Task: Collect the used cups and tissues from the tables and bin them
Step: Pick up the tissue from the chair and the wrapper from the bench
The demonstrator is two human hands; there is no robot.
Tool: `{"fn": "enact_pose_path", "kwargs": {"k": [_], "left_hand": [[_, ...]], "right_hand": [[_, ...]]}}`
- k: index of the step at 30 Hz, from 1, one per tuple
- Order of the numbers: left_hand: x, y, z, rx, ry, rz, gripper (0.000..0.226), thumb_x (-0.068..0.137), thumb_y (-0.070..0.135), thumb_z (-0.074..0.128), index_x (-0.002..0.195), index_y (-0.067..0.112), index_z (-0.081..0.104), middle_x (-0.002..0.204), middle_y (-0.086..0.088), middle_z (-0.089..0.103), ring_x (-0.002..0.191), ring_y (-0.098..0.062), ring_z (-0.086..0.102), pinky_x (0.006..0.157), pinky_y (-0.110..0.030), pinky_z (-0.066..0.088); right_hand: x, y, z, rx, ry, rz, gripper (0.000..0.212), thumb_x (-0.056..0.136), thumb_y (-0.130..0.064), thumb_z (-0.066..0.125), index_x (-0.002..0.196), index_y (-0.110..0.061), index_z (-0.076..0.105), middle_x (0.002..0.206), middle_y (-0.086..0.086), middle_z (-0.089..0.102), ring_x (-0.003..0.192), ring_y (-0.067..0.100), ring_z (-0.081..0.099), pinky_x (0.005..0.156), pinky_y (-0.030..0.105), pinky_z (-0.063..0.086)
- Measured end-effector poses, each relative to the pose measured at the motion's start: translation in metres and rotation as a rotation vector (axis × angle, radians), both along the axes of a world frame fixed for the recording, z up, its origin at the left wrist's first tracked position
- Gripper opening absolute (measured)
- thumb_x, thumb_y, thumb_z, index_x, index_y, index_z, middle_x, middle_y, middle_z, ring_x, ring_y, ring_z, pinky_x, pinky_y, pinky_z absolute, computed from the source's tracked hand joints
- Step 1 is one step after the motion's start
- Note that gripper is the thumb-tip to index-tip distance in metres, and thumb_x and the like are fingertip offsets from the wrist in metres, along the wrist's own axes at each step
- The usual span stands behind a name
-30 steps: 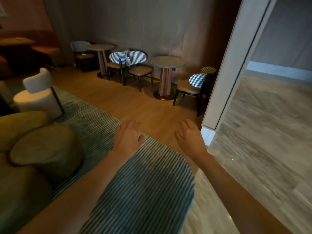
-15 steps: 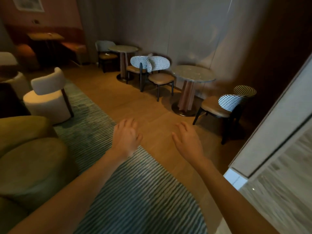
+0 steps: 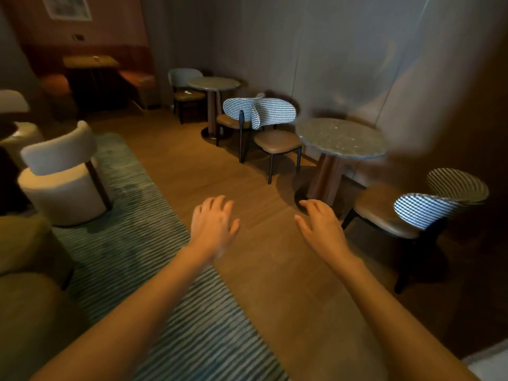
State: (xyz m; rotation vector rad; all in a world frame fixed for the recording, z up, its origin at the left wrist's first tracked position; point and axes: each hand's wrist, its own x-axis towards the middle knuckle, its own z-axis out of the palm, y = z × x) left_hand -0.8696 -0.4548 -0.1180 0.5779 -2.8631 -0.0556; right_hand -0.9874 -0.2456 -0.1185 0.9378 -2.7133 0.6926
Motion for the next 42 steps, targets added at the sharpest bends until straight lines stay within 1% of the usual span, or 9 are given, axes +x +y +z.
{"fn": "enact_pose_path", "kwargs": {"k": [6,12,16,22,25,28,31,37,42], "left_hand": [[-0.112,-0.083,0.005,0.022,-0.002,0.128,0.052,0.095,0.046,0.042,0.140,0.019,0.039,0.147,-0.004,0.037,0.136,-0.025,0.032,0.108,-0.042,0.033],[-0.210,-0.201,-0.014,0.032,-0.014,0.215,0.053,0.095,0.046,0.041,0.141,0.019,0.038,0.148,-0.004,0.036,0.137,-0.026,0.031,0.109,-0.042,0.032],[-0.285,-0.311,-0.007,0.086,0.031,0.238,0.053,0.094,0.047,0.044,0.140,0.021,0.038,0.148,-0.003,0.036,0.135,-0.025,0.033,0.108,-0.041,0.033],[-0.389,-0.444,0.020,0.020,0.077,0.234,0.052,0.094,0.046,0.045,0.138,0.019,0.042,0.144,-0.003,0.042,0.132,-0.025,0.037,0.105,-0.041,0.036],[-0.435,-0.499,0.004,0.017,0.058,0.246,0.052,0.094,0.046,0.045,0.138,0.019,0.043,0.143,-0.004,0.042,0.132,-0.025,0.037,0.106,-0.041,0.035],[-0.482,-0.557,-0.028,0.075,0.009,0.318,0.052,0.094,0.047,0.043,0.139,0.019,0.041,0.145,-0.005,0.039,0.134,-0.026,0.035,0.107,-0.041,0.033],[-0.539,-0.620,-0.051,0.092,-0.019,0.319,0.052,0.095,0.047,0.042,0.139,0.019,0.040,0.146,-0.006,0.037,0.135,-0.027,0.033,0.108,-0.041,0.031],[-0.638,-0.777,-0.034,0.062,-0.035,0.369,0.050,0.094,0.045,0.043,0.137,0.019,0.043,0.144,-0.006,0.040,0.132,-0.027,0.037,0.107,-0.040,0.033],[-0.695,-0.897,-0.025,0.021,-0.024,0.446,0.052,0.093,0.046,0.043,0.138,0.020,0.041,0.144,-0.004,0.040,0.131,-0.025,0.038,0.106,-0.040,0.034]], "right_hand": [[-0.131,-0.111,0.006,0.083,-0.038,0.182,0.046,0.098,-0.035,0.046,0.139,-0.013,0.044,0.139,0.005,0.047,0.134,0.021,0.037,0.110,0.038,0.034],[-0.241,-0.248,-0.009,0.114,-0.047,0.308,0.048,0.099,-0.039,0.044,0.142,-0.017,0.040,0.143,0.001,0.043,0.137,0.018,0.032,0.112,0.037,0.033],[-0.321,-0.359,0.010,0.081,-0.059,0.337,0.048,0.099,-0.038,0.044,0.142,-0.018,0.039,0.145,0.000,0.041,0.139,0.017,0.030,0.113,0.038,0.032],[-0.419,-0.488,0.035,0.033,-0.052,0.342,0.048,0.099,-0.037,0.044,0.142,-0.017,0.040,0.144,0.000,0.042,0.139,0.016,0.031,0.113,0.038,0.032],[-0.469,-0.548,0.023,0.048,-0.079,0.338,0.047,0.099,-0.036,0.044,0.142,-0.016,0.040,0.145,0.000,0.042,0.139,0.016,0.031,0.113,0.037,0.032],[-0.520,-0.616,-0.007,0.091,-0.114,0.338,0.047,0.099,-0.036,0.045,0.142,-0.016,0.041,0.144,0.001,0.043,0.138,0.017,0.031,0.112,0.037,0.033],[-0.576,-0.691,-0.038,0.140,-0.125,0.368,0.048,0.099,-0.038,0.045,0.142,-0.016,0.041,0.143,0.002,0.044,0.137,0.019,0.034,0.111,0.036,0.034],[-0.705,-0.863,-0.036,0.060,-0.149,0.349,0.047,0.098,-0.038,0.045,0.140,-0.016,0.043,0.140,0.004,0.048,0.135,0.021,0.036,0.108,0.035,0.036],[-0.766,-0.996,-0.027,0.066,-0.125,0.447,0.046,0.098,-0.038,0.045,0.141,-0.019,0.042,0.141,0.002,0.047,0.136,0.022,0.036,0.108,0.036,0.033]]}}
